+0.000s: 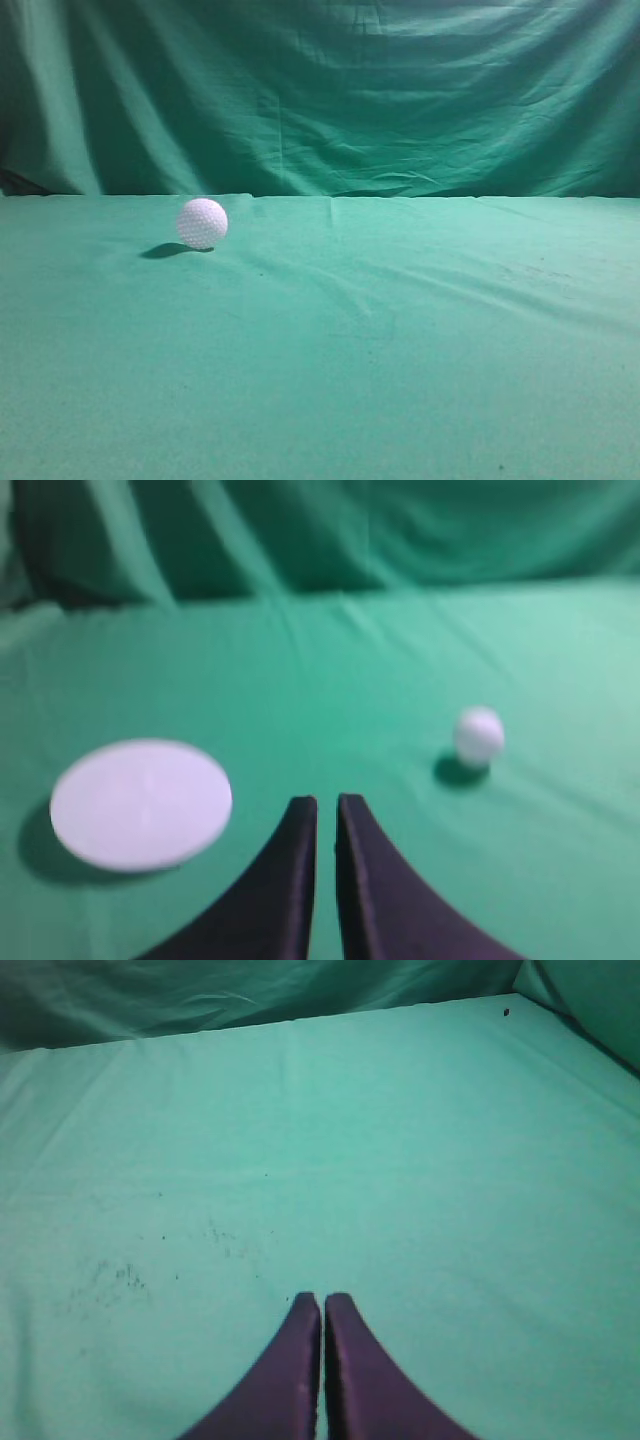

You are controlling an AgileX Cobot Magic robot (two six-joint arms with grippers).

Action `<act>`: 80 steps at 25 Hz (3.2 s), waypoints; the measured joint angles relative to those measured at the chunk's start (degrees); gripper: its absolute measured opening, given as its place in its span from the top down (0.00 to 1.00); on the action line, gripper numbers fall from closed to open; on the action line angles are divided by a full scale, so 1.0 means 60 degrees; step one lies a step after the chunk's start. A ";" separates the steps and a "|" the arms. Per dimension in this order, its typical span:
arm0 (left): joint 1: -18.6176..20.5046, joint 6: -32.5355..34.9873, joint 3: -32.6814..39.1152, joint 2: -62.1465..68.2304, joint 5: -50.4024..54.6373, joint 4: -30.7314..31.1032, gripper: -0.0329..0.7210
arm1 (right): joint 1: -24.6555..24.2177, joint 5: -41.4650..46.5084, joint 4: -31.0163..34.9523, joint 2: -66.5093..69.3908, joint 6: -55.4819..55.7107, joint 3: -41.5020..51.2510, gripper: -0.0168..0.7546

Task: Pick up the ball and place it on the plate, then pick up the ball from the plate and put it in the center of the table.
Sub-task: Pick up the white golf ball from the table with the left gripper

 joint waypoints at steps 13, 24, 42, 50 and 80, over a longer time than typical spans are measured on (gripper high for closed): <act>0.0000 -0.1921 -0.0203 0.0000 -0.2346 -0.0818 0.90 | 0.0000 0.0000 0.0000 0.0000 0.0000 0.0000 0.98; 0.0000 -0.2216 -0.2405 0.2626 0.0642 -0.1831 0.90 | 0.0000 0.0000 0.0000 0.0000 0.0000 0.0000 0.98; -0.0074 0.2636 -0.7556 0.9695 0.6103 -0.2325 0.90 | 0.0000 0.0000 0.0000 0.0000 0.0000 0.0000 0.98; -0.2182 0.2258 -0.9018 1.2184 0.5595 -0.1196 0.96 | 0.0000 0.0000 0.0000 0.0000 0.0000 0.0000 0.98; -0.3340 -0.0694 -1.2474 1.8313 0.3853 0.2325 0.16 | 0.0000 0.0000 0.0000 0.0000 0.0000 0.0000 0.98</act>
